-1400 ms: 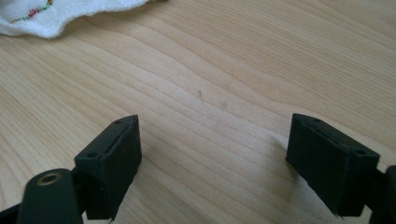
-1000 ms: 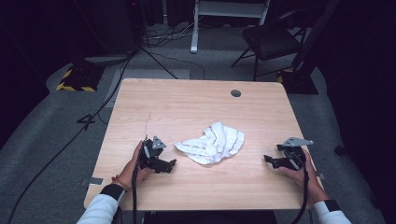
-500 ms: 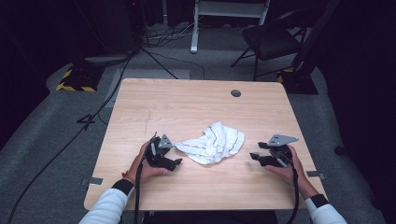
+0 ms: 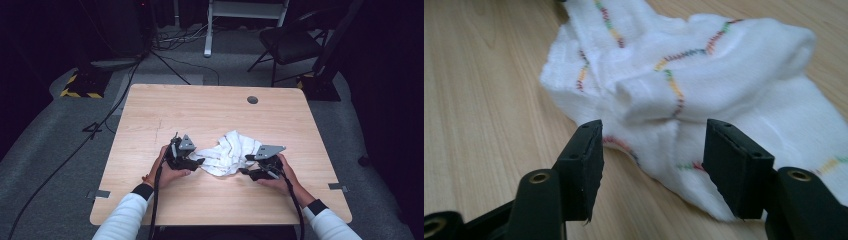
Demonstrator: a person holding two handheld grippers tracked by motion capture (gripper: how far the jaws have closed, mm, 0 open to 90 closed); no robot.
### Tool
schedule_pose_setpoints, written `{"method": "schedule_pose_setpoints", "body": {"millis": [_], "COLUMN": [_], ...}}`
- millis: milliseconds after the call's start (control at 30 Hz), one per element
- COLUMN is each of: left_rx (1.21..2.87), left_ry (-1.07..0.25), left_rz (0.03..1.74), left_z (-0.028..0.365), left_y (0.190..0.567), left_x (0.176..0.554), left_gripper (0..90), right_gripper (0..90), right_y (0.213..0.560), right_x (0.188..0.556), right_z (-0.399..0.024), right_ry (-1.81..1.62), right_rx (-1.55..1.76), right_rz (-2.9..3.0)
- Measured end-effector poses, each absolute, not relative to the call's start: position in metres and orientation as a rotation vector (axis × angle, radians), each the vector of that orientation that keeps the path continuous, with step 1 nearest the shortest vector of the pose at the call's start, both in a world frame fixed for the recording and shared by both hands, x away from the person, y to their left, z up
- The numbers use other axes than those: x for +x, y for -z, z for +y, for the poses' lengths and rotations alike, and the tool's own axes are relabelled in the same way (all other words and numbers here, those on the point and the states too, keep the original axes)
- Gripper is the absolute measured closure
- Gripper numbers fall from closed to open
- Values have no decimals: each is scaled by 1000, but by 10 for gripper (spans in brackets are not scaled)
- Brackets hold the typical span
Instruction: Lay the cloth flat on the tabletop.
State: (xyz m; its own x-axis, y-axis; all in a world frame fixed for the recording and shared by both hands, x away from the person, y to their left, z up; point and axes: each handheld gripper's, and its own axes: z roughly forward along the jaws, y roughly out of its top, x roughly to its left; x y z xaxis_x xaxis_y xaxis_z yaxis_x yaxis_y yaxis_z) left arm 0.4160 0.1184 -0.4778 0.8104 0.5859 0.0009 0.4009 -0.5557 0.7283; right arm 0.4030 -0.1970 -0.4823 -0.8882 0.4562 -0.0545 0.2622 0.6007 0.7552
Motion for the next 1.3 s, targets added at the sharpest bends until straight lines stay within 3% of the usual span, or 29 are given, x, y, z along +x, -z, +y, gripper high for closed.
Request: {"method": "schedule_pose_setpoints", "body": {"millis": [67, 200, 267, 300, 367, 567, 1000, 1300], "left_rx": [2239, 2296, 2308, 2322, 2329, 2304, 2342, 2363], "left_ry": [-306, -302, -292, -301, -310, -278, -195, -128], "left_rz": [700, 624, 612, 600, 605, 611, 489, 371], "left_z": [116, 107, 107, 109, 111, 125, 111, 83], "left_y": [477, 480, 481, 481, 481, 481, 483, 482], "left_x": [417, 418, 418, 418, 418, 420, 403, 388], "left_gripper": [475, 655, 676, 753, 793, 870, 895, 874], "right_gripper": [424, 488, 512, 608, 673, 805, 828, 728], "right_y": [483, 491, 491, 491, 492, 491, 485, 477], "right_x": [403, 403, 403, 404, 406, 407, 402, 405], "right_z": [-194, -181, -181, -186, -190, -203, -241, -271], "right_ry": [-1157, -1088, -1079, -1057, -1051, -1026, -987, -998], "right_rx": [587, 565, 570, 582, 609, 606, 677, 834], "right_rz": [2595, 2620, 2620, 2618, 2615, 2621, 2574, 2447]}}
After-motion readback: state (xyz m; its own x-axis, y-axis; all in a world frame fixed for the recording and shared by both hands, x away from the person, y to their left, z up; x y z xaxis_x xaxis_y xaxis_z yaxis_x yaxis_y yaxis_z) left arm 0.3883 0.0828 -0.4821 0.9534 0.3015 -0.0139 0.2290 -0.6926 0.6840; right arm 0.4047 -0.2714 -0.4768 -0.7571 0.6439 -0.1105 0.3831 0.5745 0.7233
